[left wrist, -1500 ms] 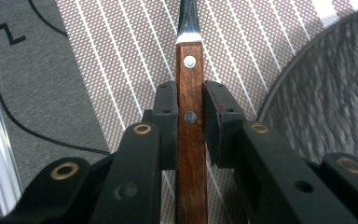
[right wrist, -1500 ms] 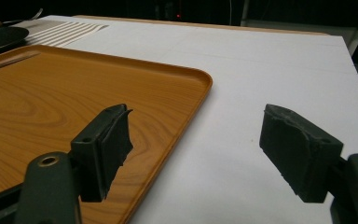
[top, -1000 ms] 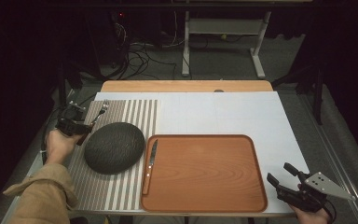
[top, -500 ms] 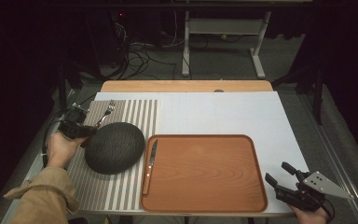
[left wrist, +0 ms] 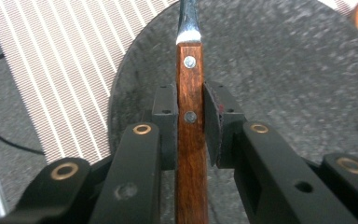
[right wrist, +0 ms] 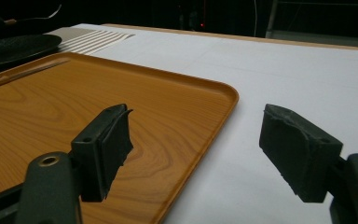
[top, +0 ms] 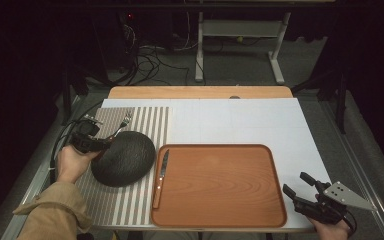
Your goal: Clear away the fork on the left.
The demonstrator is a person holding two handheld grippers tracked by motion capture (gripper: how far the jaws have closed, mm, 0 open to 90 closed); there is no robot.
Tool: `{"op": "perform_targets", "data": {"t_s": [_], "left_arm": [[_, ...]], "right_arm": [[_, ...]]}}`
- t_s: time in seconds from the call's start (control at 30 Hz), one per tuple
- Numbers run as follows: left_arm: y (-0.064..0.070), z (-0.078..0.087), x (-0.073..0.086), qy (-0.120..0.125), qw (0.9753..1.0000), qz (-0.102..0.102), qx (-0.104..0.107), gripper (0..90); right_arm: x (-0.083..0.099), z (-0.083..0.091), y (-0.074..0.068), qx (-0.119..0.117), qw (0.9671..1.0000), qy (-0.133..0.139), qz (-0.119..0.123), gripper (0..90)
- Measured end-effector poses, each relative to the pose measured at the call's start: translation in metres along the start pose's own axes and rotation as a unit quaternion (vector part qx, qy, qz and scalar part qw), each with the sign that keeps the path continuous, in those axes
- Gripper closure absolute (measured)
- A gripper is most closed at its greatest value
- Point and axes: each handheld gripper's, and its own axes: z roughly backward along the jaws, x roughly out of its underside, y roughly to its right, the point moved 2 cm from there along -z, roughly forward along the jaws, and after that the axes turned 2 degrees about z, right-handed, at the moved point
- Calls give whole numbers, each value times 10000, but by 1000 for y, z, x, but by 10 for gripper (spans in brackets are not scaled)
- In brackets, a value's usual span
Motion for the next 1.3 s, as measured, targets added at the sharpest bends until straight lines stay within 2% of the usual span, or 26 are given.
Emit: {"op": "perform_targets", "data": {"t_s": [0.2,0.47,0.73,1.07,1.3], "left_arm": [[11,-3,3,-93,9999,-68,67,725],[22,-2,3,-6,9997,-96,220,725],[33,2,8,-37,9998,-169,132,725],[48,7,12,117,9991,-250,325,725],[62,4,15,145,9983,-321,457,724]], "right_arm": [[-1,-2,0,-54,10000,1,12,254],[-1,-5,1,-70,10000,-4,-13,255],[-1,-4,0,-149,9999,28,6,256],[-1,-4,-1,-114,9999,13,44,256],[0,-3,-1,-108,9999,16,52,256]]}}
